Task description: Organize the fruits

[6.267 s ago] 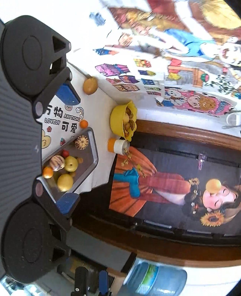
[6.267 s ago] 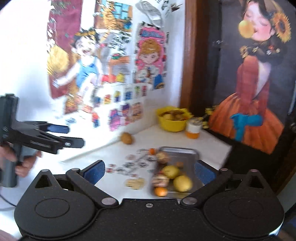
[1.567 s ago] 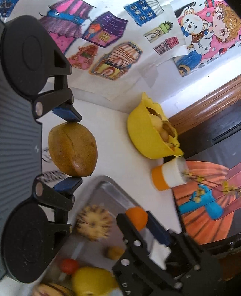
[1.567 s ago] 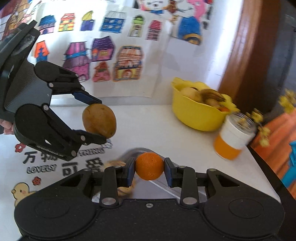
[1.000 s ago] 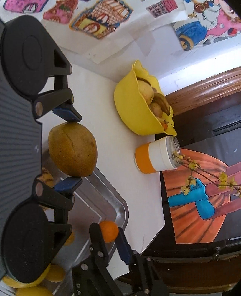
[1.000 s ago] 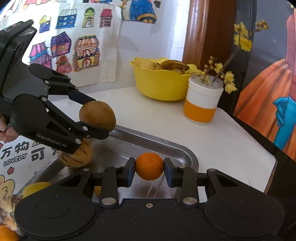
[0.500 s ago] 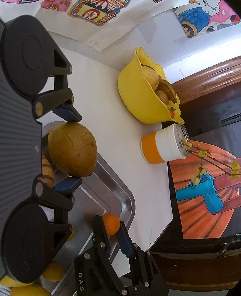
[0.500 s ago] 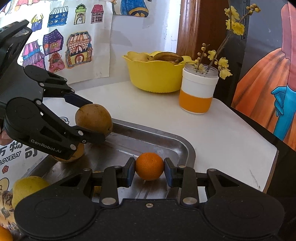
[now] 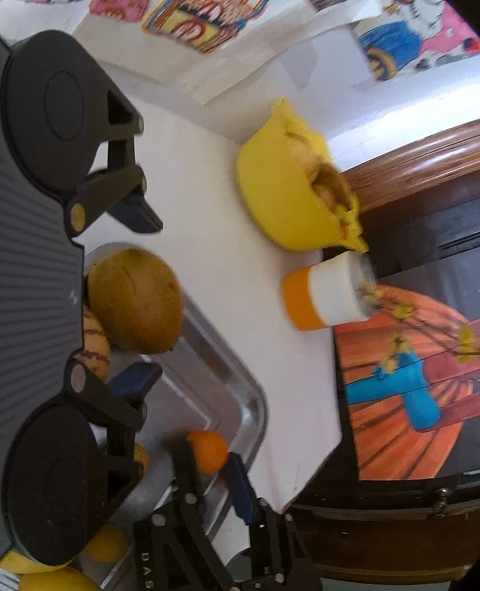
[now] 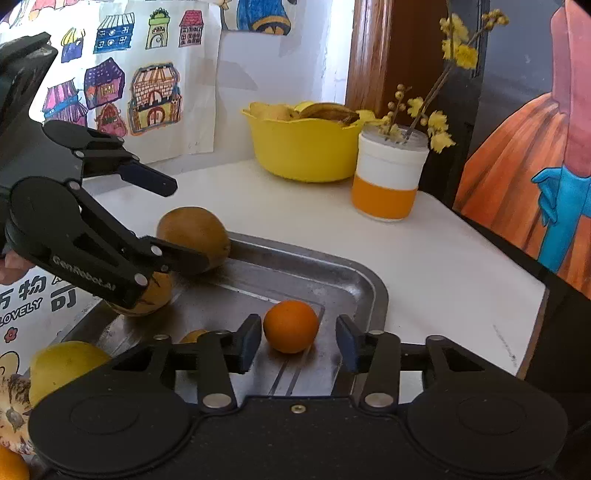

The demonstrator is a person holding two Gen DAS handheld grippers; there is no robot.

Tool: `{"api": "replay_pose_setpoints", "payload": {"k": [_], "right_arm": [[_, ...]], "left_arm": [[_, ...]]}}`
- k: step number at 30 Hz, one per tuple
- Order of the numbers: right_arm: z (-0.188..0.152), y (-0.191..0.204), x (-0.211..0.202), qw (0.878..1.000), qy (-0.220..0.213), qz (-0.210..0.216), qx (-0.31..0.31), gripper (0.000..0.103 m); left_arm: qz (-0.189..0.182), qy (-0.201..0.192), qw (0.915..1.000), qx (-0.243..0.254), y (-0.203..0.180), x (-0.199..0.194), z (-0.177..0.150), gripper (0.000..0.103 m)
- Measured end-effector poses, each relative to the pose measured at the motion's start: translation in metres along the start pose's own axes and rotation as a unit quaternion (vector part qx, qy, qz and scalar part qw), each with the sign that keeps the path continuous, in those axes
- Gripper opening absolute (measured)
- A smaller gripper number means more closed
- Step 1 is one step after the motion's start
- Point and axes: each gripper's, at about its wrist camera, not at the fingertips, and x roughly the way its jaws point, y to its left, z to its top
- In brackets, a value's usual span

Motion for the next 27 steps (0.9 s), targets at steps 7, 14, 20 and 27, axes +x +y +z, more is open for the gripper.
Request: {"api": "replay_pose_setpoints", "payload": {"k": [7,14,20,27], "right_arm": [[-0.002,0.01,-0.021,0.999,-0.035,-0.024,0.0,0.078],[-0.002,0.025,-0.051,0.997,-0.065,-0.045,0.011,0.095],[-0.009,0.046,-0.089,0.993,-0.098,-0.05,0.047,0.102],[-0.023,0.079,-0.133,0.989,-0.117,-0.051,0.077,0.102]], "left_arm": [[0.025,-0.035,0.9988,-0.024,0.004,-0.02,-0.001,0.095],[0.058,-0.055,0.9916,-0.101,0.02,-0.047,-0.011,0.102],[0.058,-0.076,0.9862,-0.135,0.023,-0.083,-0.023,0.102],[0.032,-0.104,0.9748,-0.195,0.021,-0.125,-0.054,0.102]]}}
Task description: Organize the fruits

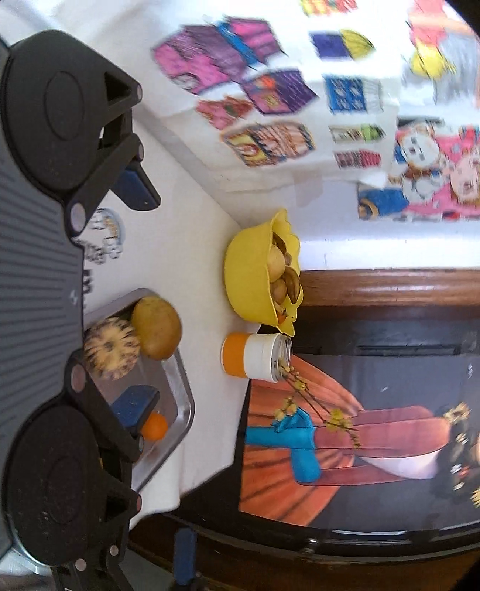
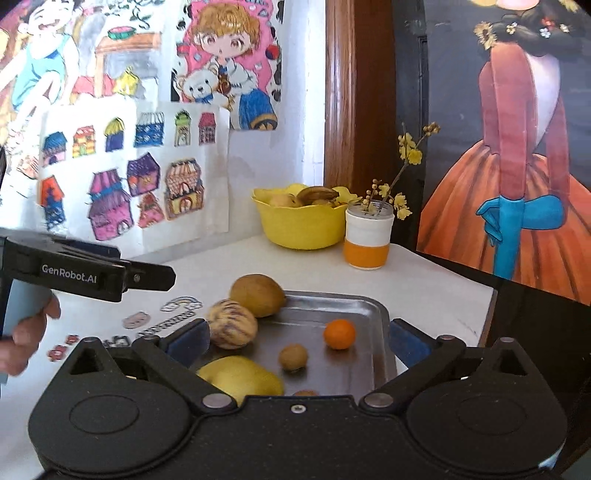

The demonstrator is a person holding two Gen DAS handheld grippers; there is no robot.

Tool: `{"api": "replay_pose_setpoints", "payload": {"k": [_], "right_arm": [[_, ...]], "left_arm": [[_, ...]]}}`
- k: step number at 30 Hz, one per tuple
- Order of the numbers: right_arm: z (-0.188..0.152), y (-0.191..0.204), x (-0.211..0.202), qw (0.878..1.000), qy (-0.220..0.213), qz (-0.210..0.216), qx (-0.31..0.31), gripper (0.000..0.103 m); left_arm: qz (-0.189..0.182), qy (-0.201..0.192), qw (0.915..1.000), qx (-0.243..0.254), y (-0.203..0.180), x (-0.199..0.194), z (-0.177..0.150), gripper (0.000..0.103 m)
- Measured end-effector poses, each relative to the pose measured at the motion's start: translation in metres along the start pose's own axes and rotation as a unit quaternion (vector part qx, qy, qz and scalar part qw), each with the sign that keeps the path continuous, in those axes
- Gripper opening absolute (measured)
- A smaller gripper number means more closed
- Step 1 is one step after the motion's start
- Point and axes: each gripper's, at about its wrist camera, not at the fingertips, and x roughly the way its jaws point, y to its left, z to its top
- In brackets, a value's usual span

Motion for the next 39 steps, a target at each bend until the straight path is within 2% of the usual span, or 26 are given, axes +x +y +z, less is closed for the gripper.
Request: {"api": "replay_pose_setpoints", "payload": {"k": [4,13,27,31,39], "right_arm": [[-0.008,0.015,-0.028,1.0,-0.012,-0.002,0.012,0.102],[-0.024,0.042,-0.072,0.999,-0.03,-0.022,0.035,0.102],[-0.064,0.097,-0.115,0.994,-0.058,-0.059,0.074,0.102],[-0.078,0.115,-0.12,0.992,-0.067,-0.084,0.067,0.102],[-0.101,0.131,-0.125,0.987,-0.08,-0.102,0.094,0.102]], "left_arm": [[-0.015,-0.007,0.9991,-0.04,0.007,-0.03,-0.014,0.102],[-0.009,-0.029,0.9961,-0.083,0.021,-0.088,-0.046,0.103],[0.006,-0.048,0.9942,-0.097,0.033,-0.146,-0.099,0.103],[0.013,-0.048,0.9938,-0.1,0.038,-0.157,-0.115,0.103],[0.019,-0.045,0.9925,-0.112,0.053,-0.174,-0.142,0.103]]}}
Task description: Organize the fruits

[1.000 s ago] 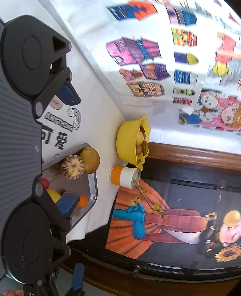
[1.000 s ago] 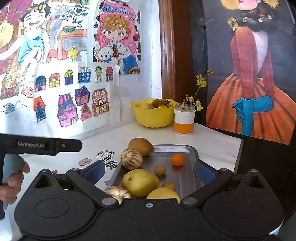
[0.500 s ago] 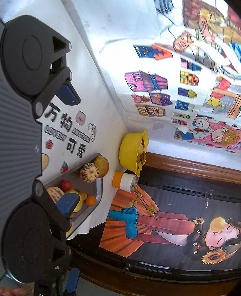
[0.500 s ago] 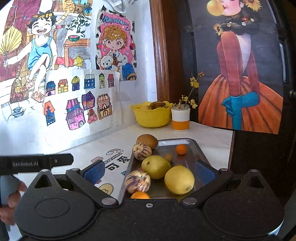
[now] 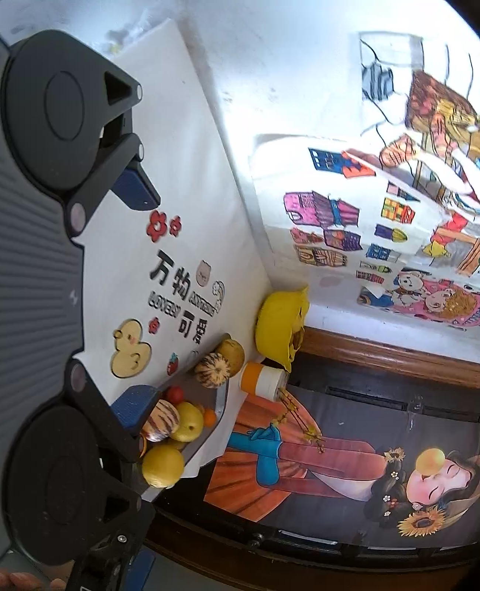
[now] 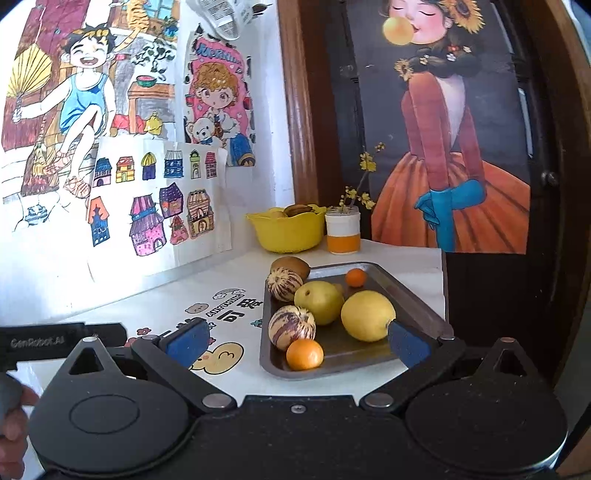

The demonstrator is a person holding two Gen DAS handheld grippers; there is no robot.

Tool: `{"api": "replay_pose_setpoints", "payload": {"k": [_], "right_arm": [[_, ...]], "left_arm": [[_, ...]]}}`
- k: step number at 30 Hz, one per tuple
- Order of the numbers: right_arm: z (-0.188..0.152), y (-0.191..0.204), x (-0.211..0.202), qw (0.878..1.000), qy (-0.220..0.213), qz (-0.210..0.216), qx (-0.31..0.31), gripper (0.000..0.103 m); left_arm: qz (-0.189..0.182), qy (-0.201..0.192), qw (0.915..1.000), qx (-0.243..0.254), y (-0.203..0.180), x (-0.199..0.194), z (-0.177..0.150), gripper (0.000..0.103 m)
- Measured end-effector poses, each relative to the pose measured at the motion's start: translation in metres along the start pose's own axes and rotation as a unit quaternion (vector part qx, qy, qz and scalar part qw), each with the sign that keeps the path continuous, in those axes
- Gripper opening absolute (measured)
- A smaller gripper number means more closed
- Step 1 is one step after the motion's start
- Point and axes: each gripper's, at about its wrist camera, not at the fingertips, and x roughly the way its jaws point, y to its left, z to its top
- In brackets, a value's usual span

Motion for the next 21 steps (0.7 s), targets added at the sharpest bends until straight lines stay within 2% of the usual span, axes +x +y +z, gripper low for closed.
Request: {"api": "replay_pose_setpoints", "payload": {"k": [14,21], "right_arm": [[-0.025,0.009,-0.007,0.999,-0.026,-0.038,-0.009,0.102],[-0.031,0.007,-0.007,0.999,-0.028,-0.037,-0.005,0.102]], "left_arm": [[0.024,-0.003,0.9997,-0.005,0.02,-0.019,-0.027,0.103],[0.029,-0.008,0.9995,0.002,0.02,-0.021,-0.033,0.103]]}}
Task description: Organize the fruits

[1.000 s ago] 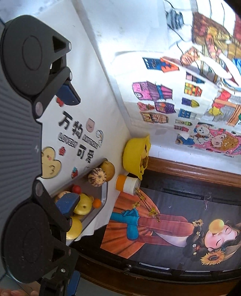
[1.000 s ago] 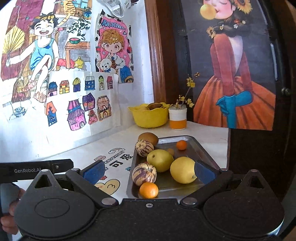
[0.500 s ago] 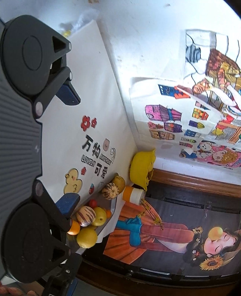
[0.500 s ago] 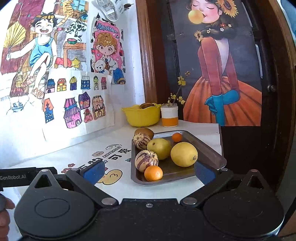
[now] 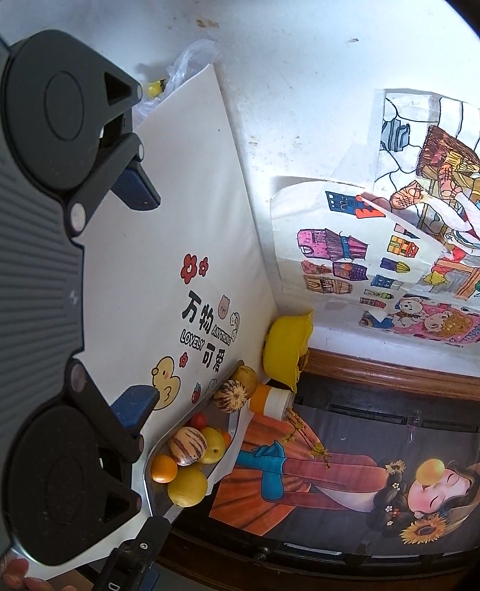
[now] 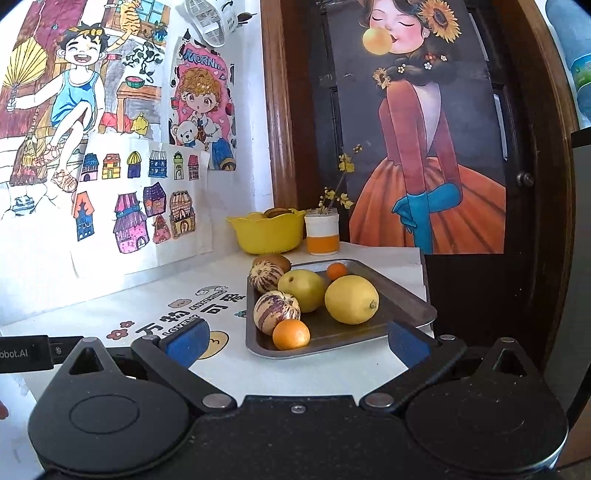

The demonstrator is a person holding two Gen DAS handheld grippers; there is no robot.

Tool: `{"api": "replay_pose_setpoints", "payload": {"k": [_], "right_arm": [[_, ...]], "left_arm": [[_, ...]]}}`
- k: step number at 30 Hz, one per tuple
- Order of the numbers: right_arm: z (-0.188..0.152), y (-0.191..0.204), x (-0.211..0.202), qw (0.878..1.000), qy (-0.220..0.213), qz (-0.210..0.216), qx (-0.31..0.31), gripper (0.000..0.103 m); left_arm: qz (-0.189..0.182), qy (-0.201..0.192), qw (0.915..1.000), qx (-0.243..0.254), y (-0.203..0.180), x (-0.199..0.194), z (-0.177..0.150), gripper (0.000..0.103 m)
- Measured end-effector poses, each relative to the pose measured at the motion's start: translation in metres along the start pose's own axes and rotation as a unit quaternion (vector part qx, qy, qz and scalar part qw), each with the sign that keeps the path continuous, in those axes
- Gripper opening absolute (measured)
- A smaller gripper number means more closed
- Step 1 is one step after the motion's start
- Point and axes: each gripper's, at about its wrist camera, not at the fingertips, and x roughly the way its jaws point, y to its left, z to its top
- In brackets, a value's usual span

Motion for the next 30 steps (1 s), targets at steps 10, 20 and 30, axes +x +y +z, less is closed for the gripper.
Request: {"api": "replay_pose_setpoints", "payload": {"k": [10,20,30], "right_arm": [[-0.006,0.008,-0.004,1.0,-0.01,0.012,-0.024,0.102],[-0.008,0.011,-0.003,0.999,-0.005,0.021,-0.023,0.102],[-0.009,0.011,-0.003,1.0,-0.004,0.021,-0.021,0.102]], "left_arm": [[0.003,-0.001,1.0,-0.003,0.002,0.002,-0.005,0.103],[0.006,0.001,1.0,-0.004,0.004,0.004,-0.007,0.103],[0.007,0.002,0.9999,-0.008,0.006,0.004,-0.008,0.103]]}}
